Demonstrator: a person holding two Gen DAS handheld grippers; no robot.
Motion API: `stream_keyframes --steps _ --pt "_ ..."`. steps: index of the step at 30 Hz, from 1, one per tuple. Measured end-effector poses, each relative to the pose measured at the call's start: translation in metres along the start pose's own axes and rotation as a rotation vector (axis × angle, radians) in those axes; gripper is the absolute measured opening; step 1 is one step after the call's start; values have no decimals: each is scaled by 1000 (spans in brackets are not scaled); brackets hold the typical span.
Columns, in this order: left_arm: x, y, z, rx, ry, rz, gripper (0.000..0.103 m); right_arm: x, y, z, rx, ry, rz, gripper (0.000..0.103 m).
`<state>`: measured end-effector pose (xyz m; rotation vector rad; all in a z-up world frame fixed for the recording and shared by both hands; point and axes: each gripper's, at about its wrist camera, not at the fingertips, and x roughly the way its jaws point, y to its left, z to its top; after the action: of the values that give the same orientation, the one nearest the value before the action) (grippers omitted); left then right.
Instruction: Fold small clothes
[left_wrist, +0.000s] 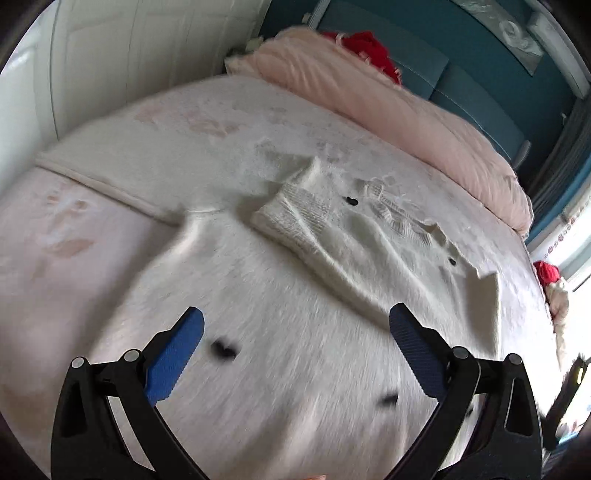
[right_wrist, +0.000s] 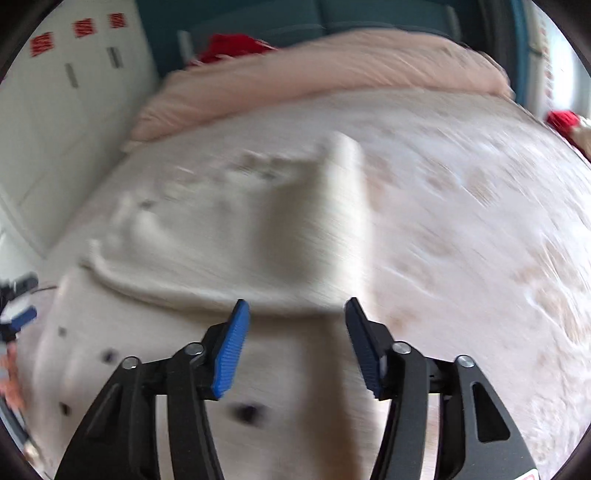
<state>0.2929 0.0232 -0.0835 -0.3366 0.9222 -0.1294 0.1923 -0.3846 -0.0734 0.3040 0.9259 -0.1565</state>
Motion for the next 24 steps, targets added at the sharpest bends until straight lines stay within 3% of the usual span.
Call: stream_keyframes --steps 5,7,8,10,13,15,17,18,19,21,23,24 --pt "66 -5 17 -122 98 -35 96 30 -7 7 -9 60 -2 60" --pt "84 -6 19 -159 117 -7 87 38 1 12 -29 49 -12 57" --pt "85 -10 21 -151 89 19 81 41 3 18 -34 40 -17 52" --pt "83 -21 26 -106 50 -3 43 43 -4 34 7 7 -2 11" --pt "86 -35 31 -78 33 -59 32 21 -39 36 184 -69 24 9" --pt "101 -40 24 -23 39 -1 32 28 -67 27 257 -44 -17 9" --pt "112 -40 16 9 21 21 33 50 -85 12 312 28 41 10" --pt "108 -43 14 27 1 29 33 46 -86 13 307 15 56 11" --pt "105 -44 13 26 -1 32 33 42 -85 16 297 15 62 20" --pt "97 -40 15 -19 12 -4 34 33 -80 19 274 17 60 34" --pt "87 -33 21 -69 19 -36 40 18 -76 17 254 5 55 34" --pt "79 -29 22 -87 8 -46 48 4 -74 16 247 -23 51 34"
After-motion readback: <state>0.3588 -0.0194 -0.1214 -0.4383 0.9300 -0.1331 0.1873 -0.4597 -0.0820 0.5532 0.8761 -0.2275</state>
